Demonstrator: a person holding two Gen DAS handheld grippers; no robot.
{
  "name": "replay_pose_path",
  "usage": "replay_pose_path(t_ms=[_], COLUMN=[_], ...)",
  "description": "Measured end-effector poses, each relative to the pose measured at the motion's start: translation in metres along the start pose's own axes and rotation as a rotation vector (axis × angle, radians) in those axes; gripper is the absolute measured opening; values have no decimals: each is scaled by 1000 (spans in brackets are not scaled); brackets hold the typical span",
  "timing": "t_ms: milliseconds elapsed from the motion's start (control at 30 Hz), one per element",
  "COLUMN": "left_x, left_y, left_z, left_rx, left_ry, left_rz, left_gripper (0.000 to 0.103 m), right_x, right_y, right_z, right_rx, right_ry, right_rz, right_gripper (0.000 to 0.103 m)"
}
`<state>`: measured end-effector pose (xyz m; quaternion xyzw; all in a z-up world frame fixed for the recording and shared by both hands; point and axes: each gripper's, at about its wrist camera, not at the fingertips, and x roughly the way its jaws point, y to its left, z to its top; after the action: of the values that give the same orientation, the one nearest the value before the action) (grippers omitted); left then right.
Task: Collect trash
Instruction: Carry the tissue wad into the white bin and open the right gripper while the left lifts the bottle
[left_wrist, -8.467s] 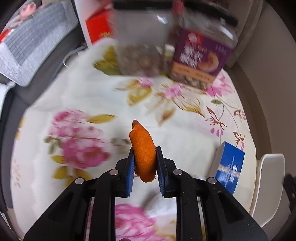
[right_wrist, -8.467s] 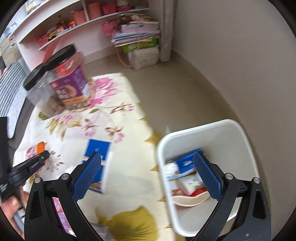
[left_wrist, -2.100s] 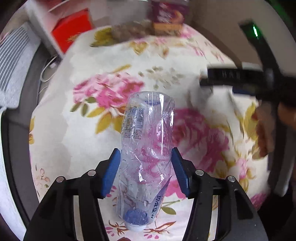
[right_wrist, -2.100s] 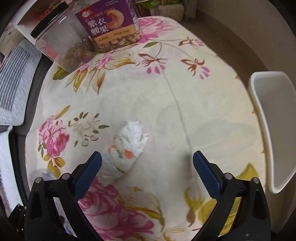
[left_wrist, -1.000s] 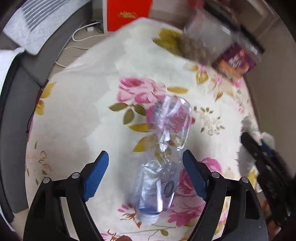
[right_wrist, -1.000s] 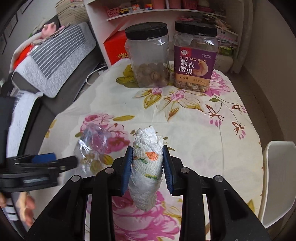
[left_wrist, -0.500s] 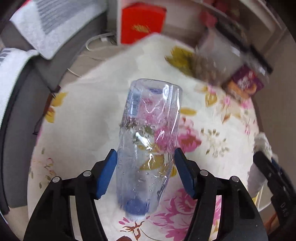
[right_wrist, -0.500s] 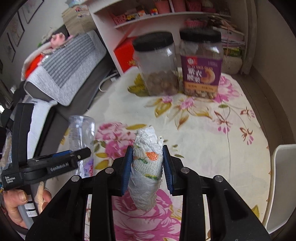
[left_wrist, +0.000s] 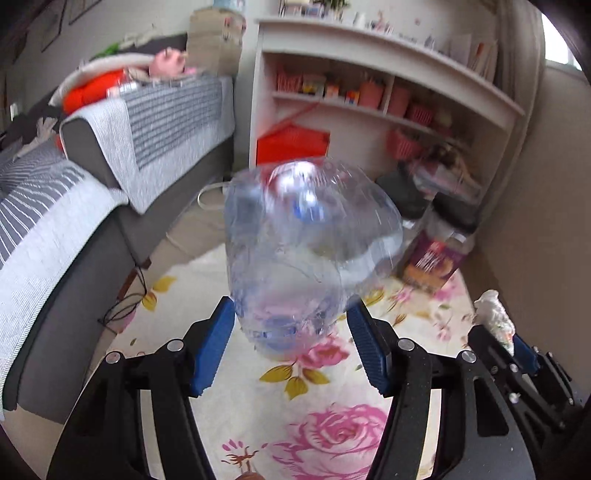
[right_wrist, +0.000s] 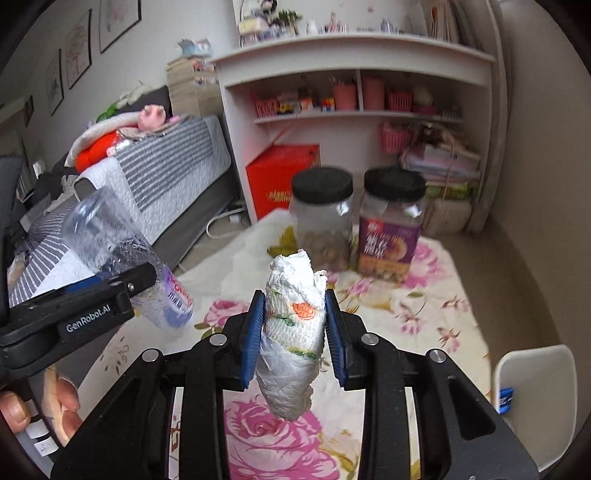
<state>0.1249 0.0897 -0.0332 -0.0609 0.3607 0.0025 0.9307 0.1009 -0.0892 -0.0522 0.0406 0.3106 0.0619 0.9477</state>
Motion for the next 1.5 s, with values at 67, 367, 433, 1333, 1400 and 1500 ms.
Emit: replay_pose_path(t_ms=[67,367,433,1333,1400,1500], left_x=[-9,-31,-34,-45,-45,-46], left_y=[-6,-34,-41,-199,-213,-239], left_z=[2,0,-1,-45,-51,-63], left_rx=[-1,38,45,245,260,297], left_ry=[-22,-50,-51,5,15,33], left_rz=[-12,-49,-57,-263,-281,-313], left_gripper=[62,62,62,62,62,62], right_x=[-10,-41,-46,-123,-133,-151], right_y=[-5,-38,-47,-220,-233,-257], right_z=[2,4,3,-33,-39,-45], right_rx=[-2,21,29,185,209,237], right_ry=[-24,-74,-78,-71,-83,-99], right_rz=[-7,-42,-52,-376,-414,-473], right_gripper=[30,30,30,45,55,63])
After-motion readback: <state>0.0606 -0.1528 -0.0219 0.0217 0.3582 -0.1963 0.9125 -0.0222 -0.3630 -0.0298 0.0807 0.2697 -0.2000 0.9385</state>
